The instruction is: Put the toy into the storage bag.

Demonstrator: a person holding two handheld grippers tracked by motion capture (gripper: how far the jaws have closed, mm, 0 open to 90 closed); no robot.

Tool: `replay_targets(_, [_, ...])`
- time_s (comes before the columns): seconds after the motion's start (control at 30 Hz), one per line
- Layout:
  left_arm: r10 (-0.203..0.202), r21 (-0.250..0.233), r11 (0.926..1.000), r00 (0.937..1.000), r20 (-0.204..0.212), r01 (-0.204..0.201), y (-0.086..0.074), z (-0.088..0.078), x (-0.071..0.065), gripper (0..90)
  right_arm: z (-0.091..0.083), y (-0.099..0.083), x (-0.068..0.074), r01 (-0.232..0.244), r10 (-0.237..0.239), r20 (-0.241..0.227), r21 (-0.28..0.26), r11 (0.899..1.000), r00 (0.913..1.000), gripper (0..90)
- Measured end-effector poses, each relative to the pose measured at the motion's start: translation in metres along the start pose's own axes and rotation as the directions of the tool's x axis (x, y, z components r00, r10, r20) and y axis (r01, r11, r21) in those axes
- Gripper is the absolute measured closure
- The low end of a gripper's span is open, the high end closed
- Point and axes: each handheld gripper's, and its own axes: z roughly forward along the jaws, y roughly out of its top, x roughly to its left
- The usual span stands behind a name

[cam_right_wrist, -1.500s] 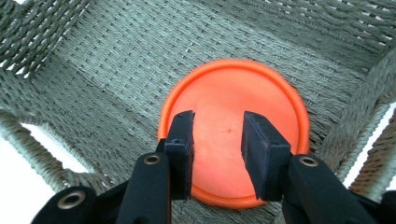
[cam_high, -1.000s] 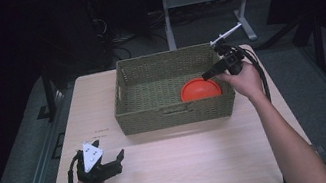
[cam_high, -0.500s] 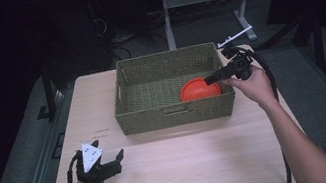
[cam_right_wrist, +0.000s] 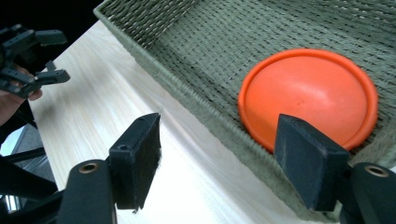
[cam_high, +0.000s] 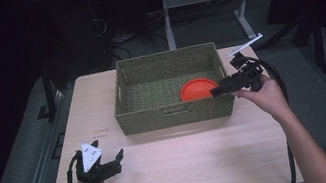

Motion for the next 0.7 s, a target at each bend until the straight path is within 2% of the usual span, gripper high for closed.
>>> replay_targets(0.4, [0.002,0.001,1.0000,1.0000,-0.001,-0.002,0.000,0.000,0.000,12.8,-0.011,-0.021,0.011,0.022,-0.023,-0.036,-0.028,0.999,0.9991,29.3])
replay_targets(0.7, [0.004,-0.003,1.0000,1.0000,-0.002,-0.004,0.000,-0.001,-0.001,12.8,-0.013,-0.042,0.009,0.013,-0.014,-0.047,-0.020,1.000,0.9988,28.8])
